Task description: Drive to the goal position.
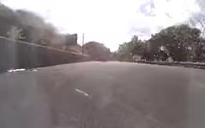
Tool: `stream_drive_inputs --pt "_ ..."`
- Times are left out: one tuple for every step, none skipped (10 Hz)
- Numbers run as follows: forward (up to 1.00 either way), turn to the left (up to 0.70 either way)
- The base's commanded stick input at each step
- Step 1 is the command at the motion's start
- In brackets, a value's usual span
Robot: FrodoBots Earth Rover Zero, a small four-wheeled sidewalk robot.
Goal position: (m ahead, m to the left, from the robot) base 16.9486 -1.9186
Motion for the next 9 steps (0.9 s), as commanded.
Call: stream_drive_inputs --pt "0.70 0.00" --pt "0.70 0.00" --pt "0.70 0.00" --pt "0.70 0.00" --pt "0.70 0.00" --pt "0.70 0.00" --pt "0.70 0.00" --pt "0.70 0.00" --pt "0.70 0.00"
